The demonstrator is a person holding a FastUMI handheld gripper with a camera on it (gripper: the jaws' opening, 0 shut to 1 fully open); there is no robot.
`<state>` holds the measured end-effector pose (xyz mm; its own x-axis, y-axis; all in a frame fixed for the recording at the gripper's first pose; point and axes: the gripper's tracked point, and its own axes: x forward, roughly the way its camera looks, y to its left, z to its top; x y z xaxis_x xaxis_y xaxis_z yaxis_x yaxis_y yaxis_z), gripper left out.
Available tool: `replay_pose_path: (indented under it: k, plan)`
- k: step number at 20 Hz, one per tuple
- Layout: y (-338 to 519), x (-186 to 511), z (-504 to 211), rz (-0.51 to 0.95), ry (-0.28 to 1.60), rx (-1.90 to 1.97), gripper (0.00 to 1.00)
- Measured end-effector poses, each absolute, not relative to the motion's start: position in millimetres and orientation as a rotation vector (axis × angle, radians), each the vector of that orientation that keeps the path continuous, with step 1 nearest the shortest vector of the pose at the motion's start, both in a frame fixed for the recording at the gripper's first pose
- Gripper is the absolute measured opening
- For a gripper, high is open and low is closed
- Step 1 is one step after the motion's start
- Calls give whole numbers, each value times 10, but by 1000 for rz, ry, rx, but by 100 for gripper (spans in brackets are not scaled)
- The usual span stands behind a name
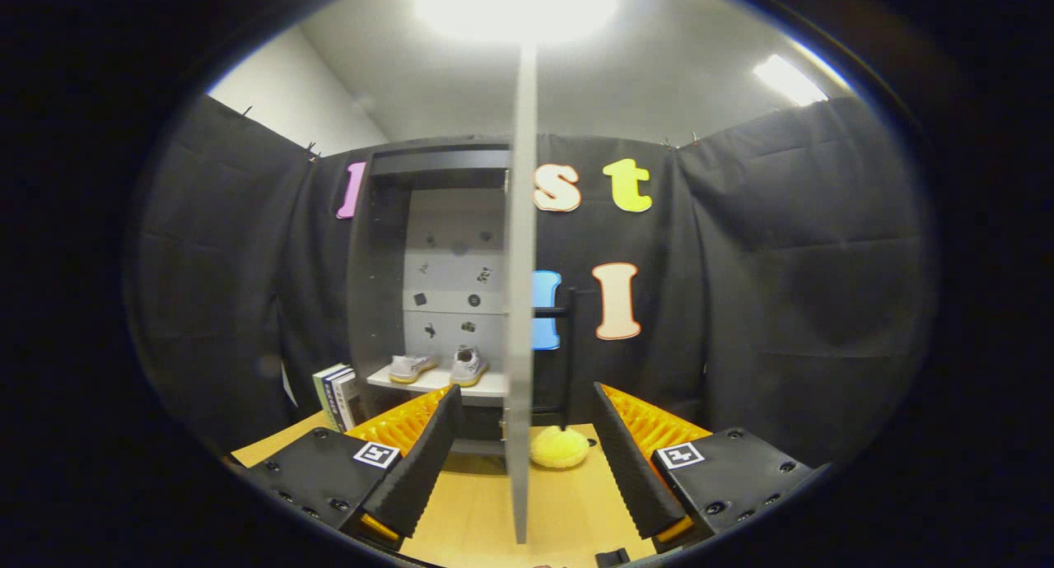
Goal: Open the shoe cabinet door, grab the shoes and put them into the shoe cabinet, then close the shoe cabinet door.
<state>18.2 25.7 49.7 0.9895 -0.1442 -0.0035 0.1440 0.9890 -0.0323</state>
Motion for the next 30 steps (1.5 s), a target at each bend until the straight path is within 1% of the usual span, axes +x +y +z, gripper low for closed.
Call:
replay_pose_path:
  k: [3,8,13,17,19,20,25,30]
  plan:
    - [-184,237,518,-149,-3,-5,97]
    - [-561,836,425,-99,-11,-4,97]
    - [-546,1289,267,46,51,9,98]
    - [-365,1323,194,124,81,0,98]
    - [-360,1313,193,114,83,-9,98]
    - [-329,1298,192,107,84,-11,96]
    - [-271,1247,147,38,111,24,96]
    - [149,1199,108,-17,168,75,97]
